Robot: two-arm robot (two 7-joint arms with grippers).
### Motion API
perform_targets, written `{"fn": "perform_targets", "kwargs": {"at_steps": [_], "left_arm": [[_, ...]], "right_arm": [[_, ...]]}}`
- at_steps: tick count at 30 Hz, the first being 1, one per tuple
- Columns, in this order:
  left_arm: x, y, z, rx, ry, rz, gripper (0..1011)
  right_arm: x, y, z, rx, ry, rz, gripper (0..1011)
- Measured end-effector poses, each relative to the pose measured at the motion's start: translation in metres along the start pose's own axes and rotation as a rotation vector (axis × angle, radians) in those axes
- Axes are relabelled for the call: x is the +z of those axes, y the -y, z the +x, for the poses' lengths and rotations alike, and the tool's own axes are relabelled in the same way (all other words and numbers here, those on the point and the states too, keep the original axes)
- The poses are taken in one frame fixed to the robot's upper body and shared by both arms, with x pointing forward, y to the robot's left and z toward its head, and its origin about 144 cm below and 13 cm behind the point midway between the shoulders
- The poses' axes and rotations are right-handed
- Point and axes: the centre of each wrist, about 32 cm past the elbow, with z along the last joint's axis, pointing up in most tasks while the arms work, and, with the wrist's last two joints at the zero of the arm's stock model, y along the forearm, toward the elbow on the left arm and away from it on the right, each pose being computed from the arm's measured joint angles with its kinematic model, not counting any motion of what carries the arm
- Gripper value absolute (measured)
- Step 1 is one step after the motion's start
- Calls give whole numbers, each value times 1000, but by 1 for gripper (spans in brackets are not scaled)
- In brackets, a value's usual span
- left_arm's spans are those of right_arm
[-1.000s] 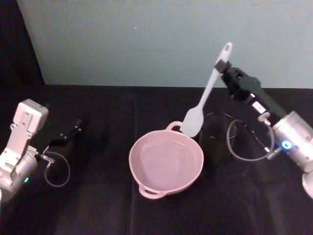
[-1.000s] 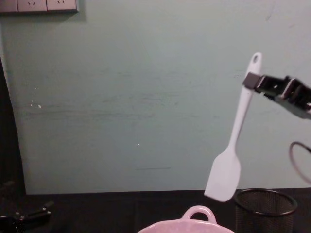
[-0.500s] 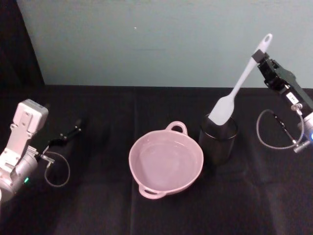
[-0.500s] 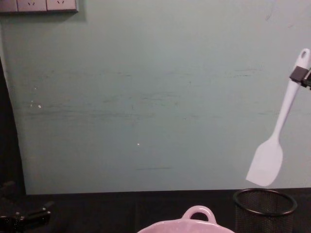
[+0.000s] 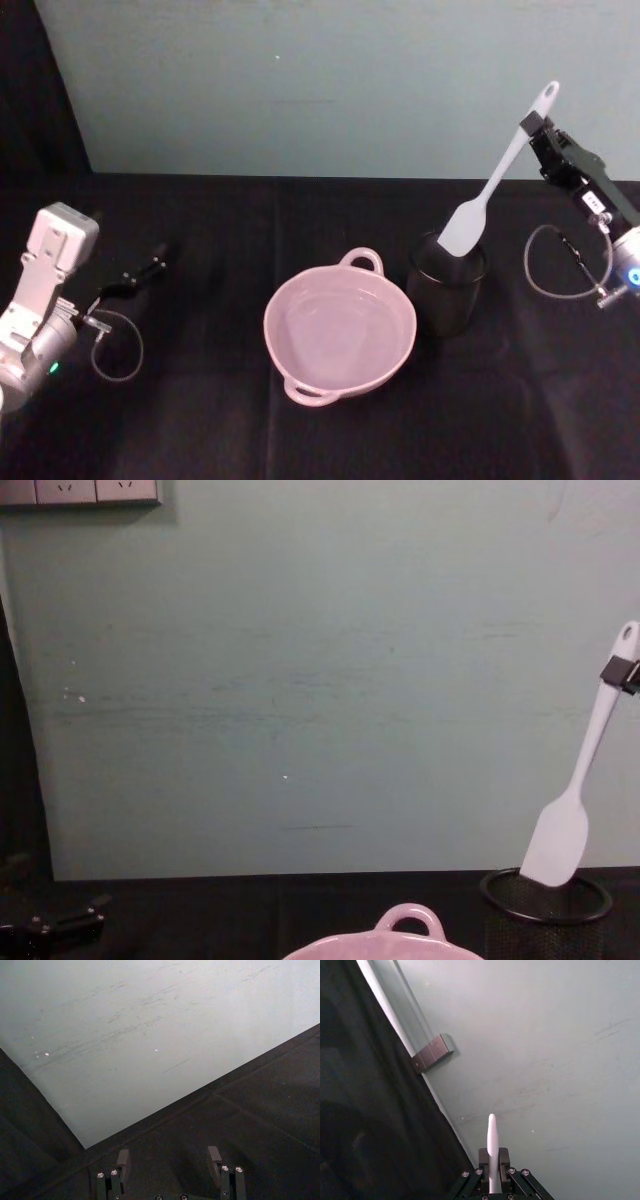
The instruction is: Use the one hand to pick up the spoon and stir the clear water in the bowl.
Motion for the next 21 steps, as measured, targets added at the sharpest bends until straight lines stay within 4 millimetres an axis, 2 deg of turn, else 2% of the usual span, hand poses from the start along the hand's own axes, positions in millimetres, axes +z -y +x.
{"fn": "perform_targets", "kwargs": {"at_steps": [21], "left_arm": [[0, 0, 0, 0, 0, 0, 1005]], "right_arm": [[-31, -5, 3, -18, -15, -86, 124]]}}
